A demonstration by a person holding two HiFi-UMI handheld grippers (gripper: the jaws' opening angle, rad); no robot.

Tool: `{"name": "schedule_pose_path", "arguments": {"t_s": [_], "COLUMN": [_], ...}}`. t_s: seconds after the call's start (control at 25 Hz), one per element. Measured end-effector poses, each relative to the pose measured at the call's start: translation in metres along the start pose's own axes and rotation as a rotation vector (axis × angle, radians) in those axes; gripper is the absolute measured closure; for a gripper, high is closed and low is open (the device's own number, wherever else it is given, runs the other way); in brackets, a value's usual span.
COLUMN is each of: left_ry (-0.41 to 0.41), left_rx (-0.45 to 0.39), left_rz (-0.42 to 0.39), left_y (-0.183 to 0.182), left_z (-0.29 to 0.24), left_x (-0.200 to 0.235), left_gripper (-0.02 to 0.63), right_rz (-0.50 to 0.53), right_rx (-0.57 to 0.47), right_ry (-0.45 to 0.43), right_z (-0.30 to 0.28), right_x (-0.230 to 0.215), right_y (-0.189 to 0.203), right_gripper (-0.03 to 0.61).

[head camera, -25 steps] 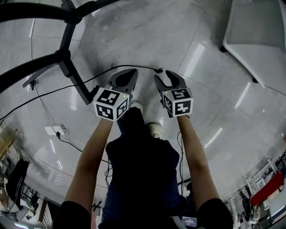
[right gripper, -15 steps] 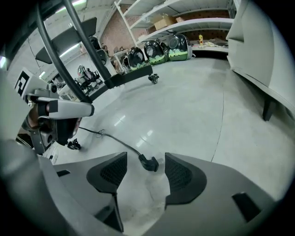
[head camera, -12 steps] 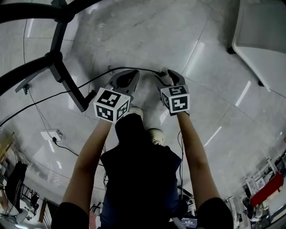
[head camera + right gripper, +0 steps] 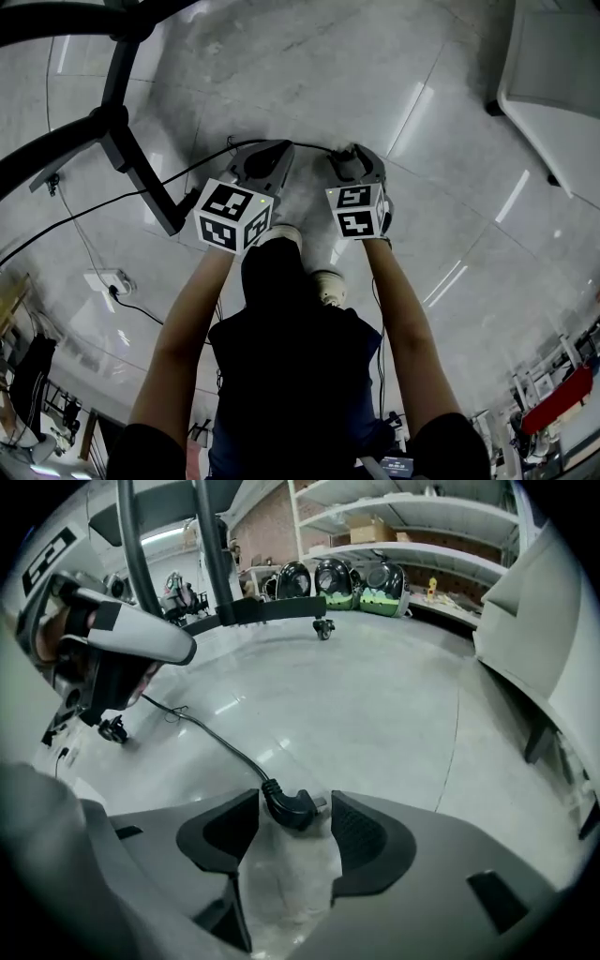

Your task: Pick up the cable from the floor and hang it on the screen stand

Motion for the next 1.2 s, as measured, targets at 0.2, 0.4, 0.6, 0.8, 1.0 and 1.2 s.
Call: {"name": "schedule_pose_path", "arguments": {"t_s": [0.2, 0.4, 0.6, 0.8, 1.0, 1.2], "left_ry": [-0.002, -0.009, -0.014, -0.028, -0.036, -0.045], "left_rx": [0.007, 0.009, 0.01, 0.007, -0.011, -0.026], "left_rz": [0.019, 0.034, 0.049, 0.067, 0.091, 0.104], "left_y": [0.004, 0.006, 0.003, -0.013, -0.036, -0.061], "left_z": [-0.001, 0.006, 0.016, 0.038, 0.075, 0.103], "left_x": [0.0, -0.004, -0.005, -0.014, -0.034, -0.05], "left_gripper": [0.611, 0.611, 0.611, 0.611, 0.611, 0.611], "right_rz": [0.033, -0.001, -0.007, 0.041, 0.054, 0.085], "right_rx": [0.021, 0.037, 0.024, 0.009, 0.001, 0.002], "right_ry": [0.022, 0.006, 0.01, 0.025, 0.043, 0.04], "right_z": [0.0, 0.002, 0.018, 0.047, 0.088, 0.126], "right_x": [0.0, -0.004, -0.006, -0.004, 0.001, 0.008], "right_y": [-0.003, -0.003, -0.014, -0.031, -0.052, -0.076], "right_gripper": [0.37, 0.382, 0.382, 0.382, 0.382, 0.382]}}
Point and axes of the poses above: the fingertips, and each gripper's own axes: z backward along the fingers, x to its left, y out of its underside, the point moved 8 cm from there along z, backward along the fingers, and after that the axes turned 7 degrees about y, right-handed, at the moved point
